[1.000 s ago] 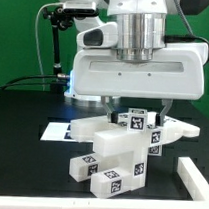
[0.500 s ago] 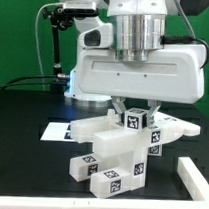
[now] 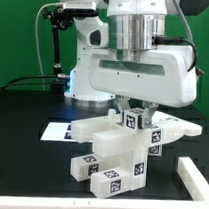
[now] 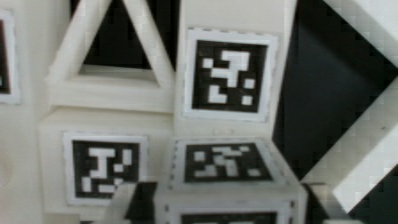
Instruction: Assemble chair
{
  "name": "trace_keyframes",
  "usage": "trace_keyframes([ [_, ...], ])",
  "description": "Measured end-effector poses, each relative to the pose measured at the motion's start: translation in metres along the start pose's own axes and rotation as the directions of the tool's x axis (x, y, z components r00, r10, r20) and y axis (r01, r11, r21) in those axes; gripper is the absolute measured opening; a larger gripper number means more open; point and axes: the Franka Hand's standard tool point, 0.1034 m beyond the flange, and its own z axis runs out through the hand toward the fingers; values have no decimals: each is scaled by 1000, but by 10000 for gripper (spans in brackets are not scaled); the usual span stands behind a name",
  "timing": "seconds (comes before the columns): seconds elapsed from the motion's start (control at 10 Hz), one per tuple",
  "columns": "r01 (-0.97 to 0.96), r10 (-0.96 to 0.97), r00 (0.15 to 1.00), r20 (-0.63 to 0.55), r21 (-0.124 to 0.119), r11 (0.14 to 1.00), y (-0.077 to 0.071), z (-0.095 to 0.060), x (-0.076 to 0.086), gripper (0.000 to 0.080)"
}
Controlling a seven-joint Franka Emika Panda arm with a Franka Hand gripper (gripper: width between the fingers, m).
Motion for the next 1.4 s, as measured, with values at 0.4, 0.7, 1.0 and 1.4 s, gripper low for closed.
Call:
trace_keyframes([
  [0.4,-235,235,972,7,6,972,-2,0,-2,266],
  [0.7,-248,248,969,8,6,969,-2,0,-2,497],
  [1.0,-247,247,969,19,12,969,-5,-11,-4,641],
  [1.4,-223,220,973,67,45,974,-10,-70,-16,649],
])
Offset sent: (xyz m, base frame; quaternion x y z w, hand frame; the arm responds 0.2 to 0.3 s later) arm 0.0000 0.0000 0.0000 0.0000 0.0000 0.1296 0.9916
